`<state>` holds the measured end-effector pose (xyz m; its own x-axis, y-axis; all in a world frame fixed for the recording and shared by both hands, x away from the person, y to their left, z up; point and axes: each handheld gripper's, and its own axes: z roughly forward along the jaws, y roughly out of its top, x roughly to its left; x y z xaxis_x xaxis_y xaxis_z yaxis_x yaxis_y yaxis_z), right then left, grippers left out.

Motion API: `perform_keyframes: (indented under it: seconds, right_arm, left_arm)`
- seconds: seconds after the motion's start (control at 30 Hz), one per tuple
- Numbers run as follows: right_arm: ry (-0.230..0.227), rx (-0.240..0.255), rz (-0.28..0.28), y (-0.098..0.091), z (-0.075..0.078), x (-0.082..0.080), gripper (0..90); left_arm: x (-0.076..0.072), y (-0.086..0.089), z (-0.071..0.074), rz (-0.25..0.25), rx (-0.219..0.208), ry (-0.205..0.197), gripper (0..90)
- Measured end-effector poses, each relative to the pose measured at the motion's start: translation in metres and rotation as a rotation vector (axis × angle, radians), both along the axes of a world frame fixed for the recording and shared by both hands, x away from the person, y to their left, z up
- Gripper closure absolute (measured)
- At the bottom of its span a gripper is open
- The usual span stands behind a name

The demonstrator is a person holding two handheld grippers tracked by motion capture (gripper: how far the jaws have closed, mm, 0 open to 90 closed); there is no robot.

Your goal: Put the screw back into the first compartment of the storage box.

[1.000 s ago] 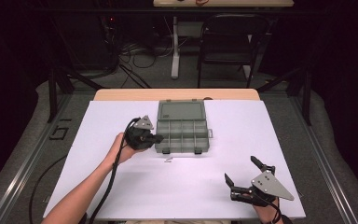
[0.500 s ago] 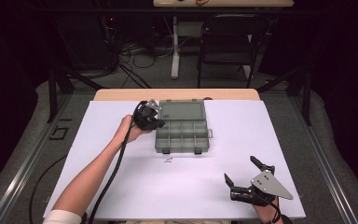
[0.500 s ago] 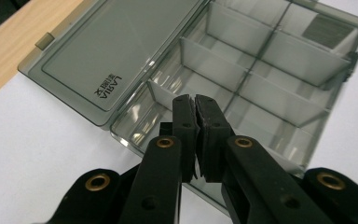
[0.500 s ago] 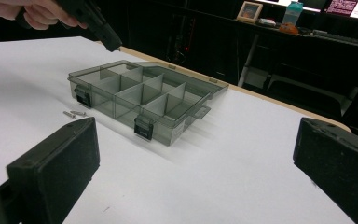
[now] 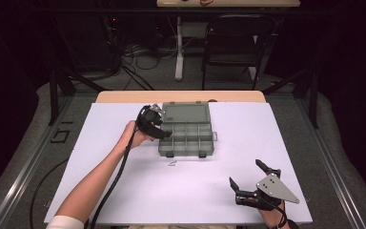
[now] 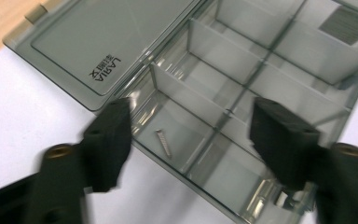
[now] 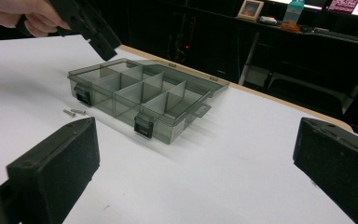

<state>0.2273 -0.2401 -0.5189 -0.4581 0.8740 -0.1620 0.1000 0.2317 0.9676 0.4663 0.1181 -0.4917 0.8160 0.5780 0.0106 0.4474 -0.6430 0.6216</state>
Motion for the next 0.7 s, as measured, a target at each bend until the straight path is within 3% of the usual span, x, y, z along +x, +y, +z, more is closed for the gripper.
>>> perform_keyframes:
  seconds: [0.4,0.6,0.7]
  right_arm:
    - [0.009,-0.004,0.004,0.001,0.000,0.001,0.0]
    - [0.012,0.004,0.002,0.000,-0.001,0.002,0.0]
    - [0.015,-0.003,0.004,0.000,-0.001,0.001,0.0]
  left_arm:
    - [-0.059,0.005,0.013,-0.129,-0.027,-0.082,3.4]
    - [-0.083,0.007,0.003,-0.156,-0.030,-0.097,0.0]
    - [-0.090,0.012,-0.001,-0.153,-0.060,-0.107,0.4]
